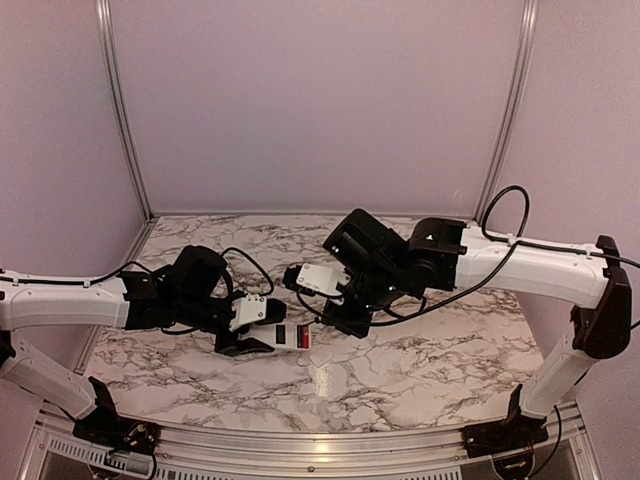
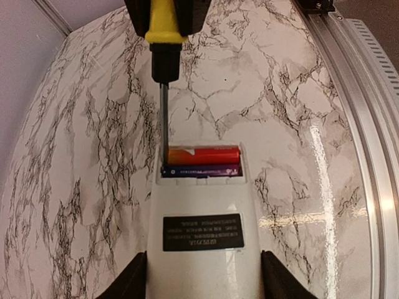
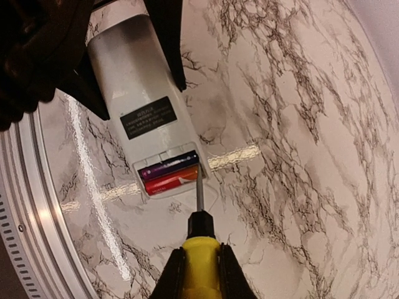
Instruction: Unload the batteries from the remote control
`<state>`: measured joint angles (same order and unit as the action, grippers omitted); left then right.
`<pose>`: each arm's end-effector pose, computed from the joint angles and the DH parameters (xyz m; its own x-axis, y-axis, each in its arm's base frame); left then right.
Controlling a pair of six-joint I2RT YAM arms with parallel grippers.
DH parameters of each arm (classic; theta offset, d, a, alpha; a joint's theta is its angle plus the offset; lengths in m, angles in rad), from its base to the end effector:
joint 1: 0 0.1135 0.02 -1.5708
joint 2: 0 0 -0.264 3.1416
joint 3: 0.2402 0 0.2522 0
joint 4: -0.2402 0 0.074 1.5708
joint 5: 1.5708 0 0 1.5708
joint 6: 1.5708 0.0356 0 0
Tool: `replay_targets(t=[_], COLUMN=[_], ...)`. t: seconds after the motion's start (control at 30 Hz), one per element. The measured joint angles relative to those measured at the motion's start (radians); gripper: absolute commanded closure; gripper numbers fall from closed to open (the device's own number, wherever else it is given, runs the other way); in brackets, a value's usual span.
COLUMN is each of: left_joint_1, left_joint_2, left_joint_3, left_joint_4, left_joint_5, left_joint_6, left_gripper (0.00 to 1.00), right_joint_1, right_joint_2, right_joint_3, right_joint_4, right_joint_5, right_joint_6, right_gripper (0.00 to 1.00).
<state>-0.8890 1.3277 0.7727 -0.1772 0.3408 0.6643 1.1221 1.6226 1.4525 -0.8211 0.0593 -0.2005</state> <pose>0.1648 -0.2220 0.2198 0.2160 0.6559 -0.7233 0.9592 -0.0043 0.2826 0.1517 0.3102 0.3032 -0.1794 -0.8308 -0.5268 -0.9399 0.3029 -0.1577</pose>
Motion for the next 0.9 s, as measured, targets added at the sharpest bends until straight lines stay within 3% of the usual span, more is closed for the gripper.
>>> replay_targets(t=[0.9], left_joint_1=[0.000], left_joint_2=[0.000], left_joint_3=[0.000], left_joint_4=[0.015], left_joint_5=[-0.001], left_joint_6=[0.006], left_gripper=[1.00], right_joint_1=[-0.004], right_joint_2=[-0.035], right_joint_3=[-0.034], right_joint_4=[0.004], right_joint_5=[0.017], right_joint_6=[0.014], right_gripper=[1.00])
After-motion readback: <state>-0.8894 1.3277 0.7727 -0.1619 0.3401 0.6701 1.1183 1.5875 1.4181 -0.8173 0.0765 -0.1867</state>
